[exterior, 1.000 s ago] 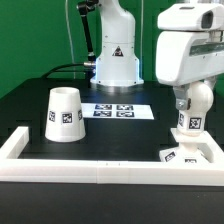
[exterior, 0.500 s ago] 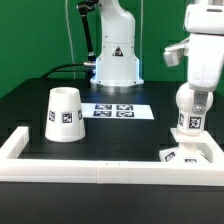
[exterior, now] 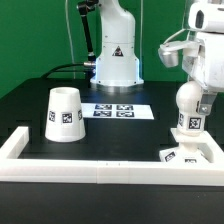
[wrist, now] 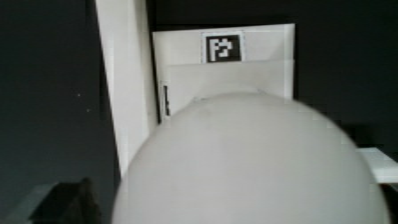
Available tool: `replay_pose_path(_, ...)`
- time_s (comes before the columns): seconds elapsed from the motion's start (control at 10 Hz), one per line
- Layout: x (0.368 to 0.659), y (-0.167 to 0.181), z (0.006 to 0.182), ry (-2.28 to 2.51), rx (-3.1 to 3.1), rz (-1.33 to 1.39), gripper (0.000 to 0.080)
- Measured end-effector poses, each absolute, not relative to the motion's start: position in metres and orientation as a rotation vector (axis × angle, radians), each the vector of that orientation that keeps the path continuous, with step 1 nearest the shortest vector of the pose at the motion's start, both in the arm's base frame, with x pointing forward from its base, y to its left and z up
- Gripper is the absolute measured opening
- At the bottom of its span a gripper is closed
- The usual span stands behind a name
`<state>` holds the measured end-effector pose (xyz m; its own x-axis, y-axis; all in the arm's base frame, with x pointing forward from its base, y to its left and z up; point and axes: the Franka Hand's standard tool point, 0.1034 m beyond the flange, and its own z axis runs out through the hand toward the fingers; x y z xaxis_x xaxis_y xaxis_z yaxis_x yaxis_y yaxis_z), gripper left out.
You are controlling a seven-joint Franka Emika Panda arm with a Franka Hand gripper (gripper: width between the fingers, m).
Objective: Assemble lamp
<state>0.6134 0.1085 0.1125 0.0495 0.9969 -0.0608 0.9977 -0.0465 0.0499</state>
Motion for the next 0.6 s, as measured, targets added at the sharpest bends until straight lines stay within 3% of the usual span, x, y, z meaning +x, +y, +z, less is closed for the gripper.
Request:
replay_pose_path(0.1, 0.6137, 0.1053, 0.1123, 2.106, 2.225, -0.016, 0.0580)
replay_pose_path(0.6, 0.6138, 0.1003, 0.1122, 1.948, 2.366, -0.009, 0.0577)
